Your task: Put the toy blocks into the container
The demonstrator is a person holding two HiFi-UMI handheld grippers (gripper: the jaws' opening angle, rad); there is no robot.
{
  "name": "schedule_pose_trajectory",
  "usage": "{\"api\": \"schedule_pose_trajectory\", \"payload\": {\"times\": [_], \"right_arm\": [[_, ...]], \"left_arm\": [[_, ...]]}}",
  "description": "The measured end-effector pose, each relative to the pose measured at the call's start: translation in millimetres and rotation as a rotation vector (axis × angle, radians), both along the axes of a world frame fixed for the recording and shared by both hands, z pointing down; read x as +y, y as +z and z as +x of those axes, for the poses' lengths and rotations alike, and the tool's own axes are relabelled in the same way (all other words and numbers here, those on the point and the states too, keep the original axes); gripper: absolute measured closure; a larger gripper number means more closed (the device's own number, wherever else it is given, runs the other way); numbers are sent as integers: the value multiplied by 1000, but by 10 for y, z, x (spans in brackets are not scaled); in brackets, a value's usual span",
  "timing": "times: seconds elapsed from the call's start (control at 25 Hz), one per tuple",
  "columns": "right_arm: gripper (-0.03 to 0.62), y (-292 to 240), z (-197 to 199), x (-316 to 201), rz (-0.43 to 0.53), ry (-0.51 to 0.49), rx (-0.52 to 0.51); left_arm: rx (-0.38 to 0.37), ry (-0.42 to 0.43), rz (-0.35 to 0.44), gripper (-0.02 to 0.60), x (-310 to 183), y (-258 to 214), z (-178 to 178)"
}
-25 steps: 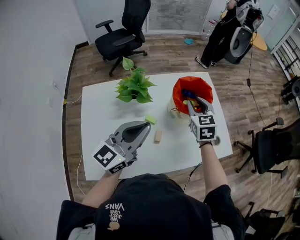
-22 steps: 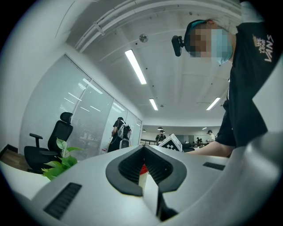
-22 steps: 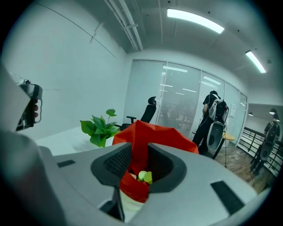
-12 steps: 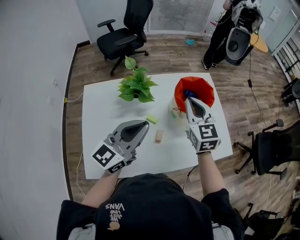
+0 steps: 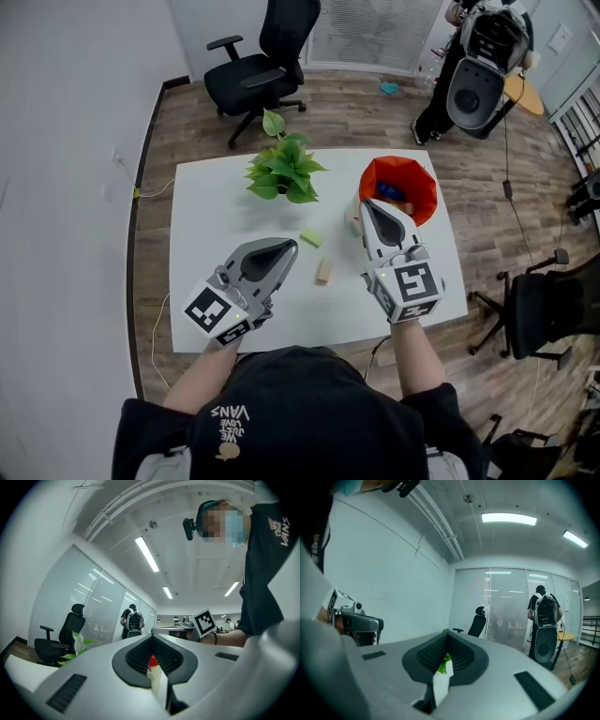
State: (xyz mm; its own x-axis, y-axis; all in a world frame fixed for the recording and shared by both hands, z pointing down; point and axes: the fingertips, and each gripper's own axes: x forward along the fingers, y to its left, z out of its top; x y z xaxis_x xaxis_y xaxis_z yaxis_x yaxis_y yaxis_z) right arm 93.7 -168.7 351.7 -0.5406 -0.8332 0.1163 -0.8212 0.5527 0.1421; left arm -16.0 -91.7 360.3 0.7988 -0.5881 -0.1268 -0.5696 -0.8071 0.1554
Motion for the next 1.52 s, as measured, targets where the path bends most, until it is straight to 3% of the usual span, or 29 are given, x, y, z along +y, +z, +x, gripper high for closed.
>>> {"api": "schedule_pose_trajectory", "payload": {"times": [0.6, 0.8, 1.0, 1.52], "right_arm": [[576, 86, -620, 187, -27, -147, -32], [576, 115, -684, 221, -35, -156, -30], [576, 128, -710, 246, -39, -158, -31], [576, 171, -673, 251, -48, -144, -29]], "left_arm": [[-28, -88, 16, 571, 50, 5, -321], [-43, -100, 17, 572, 62, 15, -365], [-3, -112, 15, 571, 53, -18, -428], [11, -95, 5, 571, 40, 13, -401]]}}
